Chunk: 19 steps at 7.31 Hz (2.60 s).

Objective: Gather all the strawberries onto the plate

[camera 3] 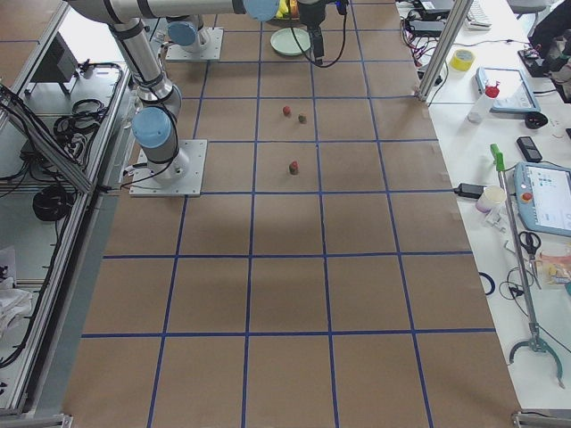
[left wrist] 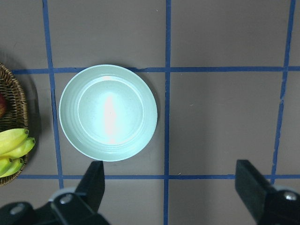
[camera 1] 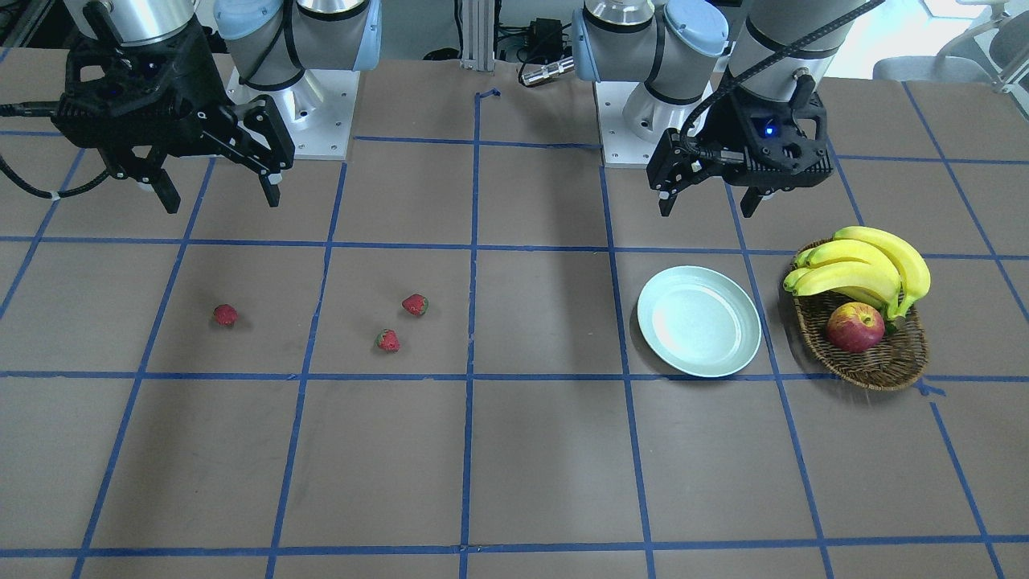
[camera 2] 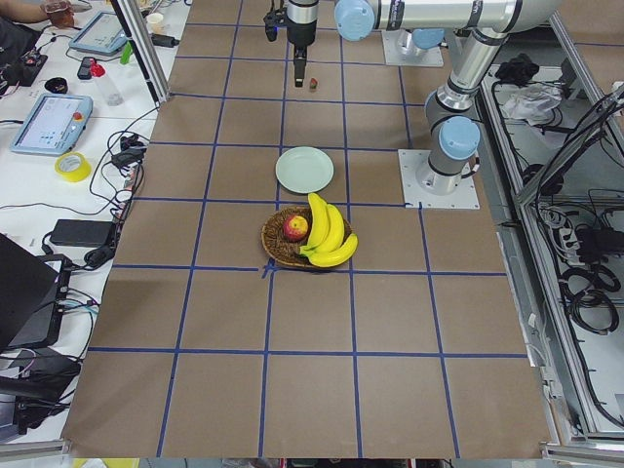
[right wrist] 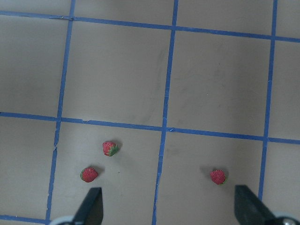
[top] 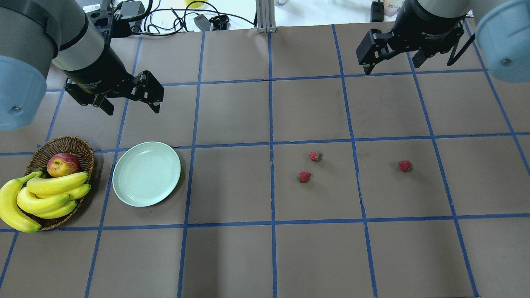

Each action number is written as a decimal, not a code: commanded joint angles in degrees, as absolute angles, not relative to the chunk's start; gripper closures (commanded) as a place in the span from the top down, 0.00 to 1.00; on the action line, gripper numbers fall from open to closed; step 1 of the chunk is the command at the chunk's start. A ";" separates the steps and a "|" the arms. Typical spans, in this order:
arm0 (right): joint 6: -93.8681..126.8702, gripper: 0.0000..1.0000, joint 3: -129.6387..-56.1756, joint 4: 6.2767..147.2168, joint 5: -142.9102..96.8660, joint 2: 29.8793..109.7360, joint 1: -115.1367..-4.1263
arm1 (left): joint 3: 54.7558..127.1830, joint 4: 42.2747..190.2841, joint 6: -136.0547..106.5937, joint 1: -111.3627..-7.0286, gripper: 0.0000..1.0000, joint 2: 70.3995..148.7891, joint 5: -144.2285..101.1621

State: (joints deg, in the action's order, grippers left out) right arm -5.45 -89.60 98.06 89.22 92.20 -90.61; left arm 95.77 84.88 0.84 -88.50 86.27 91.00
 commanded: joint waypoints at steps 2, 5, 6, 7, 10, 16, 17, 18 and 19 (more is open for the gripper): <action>-5.27 1.00 -89.82 98.35 89.47 92.20 -90.62 | 96.15 85.16 0.88 -88.42 1.00 86.22 91.41; -5.36 1.00 -89.82 98.44 89.21 92.20 -90.53 | 96.15 84.64 0.88 -88.33 1.00 86.22 93.59; -5.36 1.00 -89.91 98.44 88.95 92.11 -90.61 | 96.24 83.42 0.88 -88.16 1.00 86.57 93.52; -5.71 1.00 -89.91 98.35 88.95 92.11 -90.53 | 96.50 83.06 0.88 -88.42 1.00 86.66 93.95; -5.54 1.00 -88.86 96.15 89.74 90.97 -89.48 | 98.08 82.97 0.62 -88.24 1.00 86.92 92.64; -4.57 1.00 -89.39 96.68 85.08 90.97 -90.62 | 98.09 82.62 0.53 -88.42 1.00 86.31 93.43; -4.48 1.00 -89.47 96.68 85.17 90.97 -90.44 | 98.17 82.62 0.53 -88.42 1.00 86.31 93.43; -4.40 1.00 -89.73 96.68 84.56 90.97 -90.53 | 98.17 82.70 0.53 -88.42 1.00 86.31 93.43; -4.39 1.00 -89.74 96.77 84.46 90.97 -90.53 | 98.17 82.71 0.53 -88.42 1.00 86.31 93.43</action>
State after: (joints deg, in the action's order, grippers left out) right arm -4.44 -89.64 96.70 84.74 90.97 -90.52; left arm 98.16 82.69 0.52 -88.42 86.31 93.43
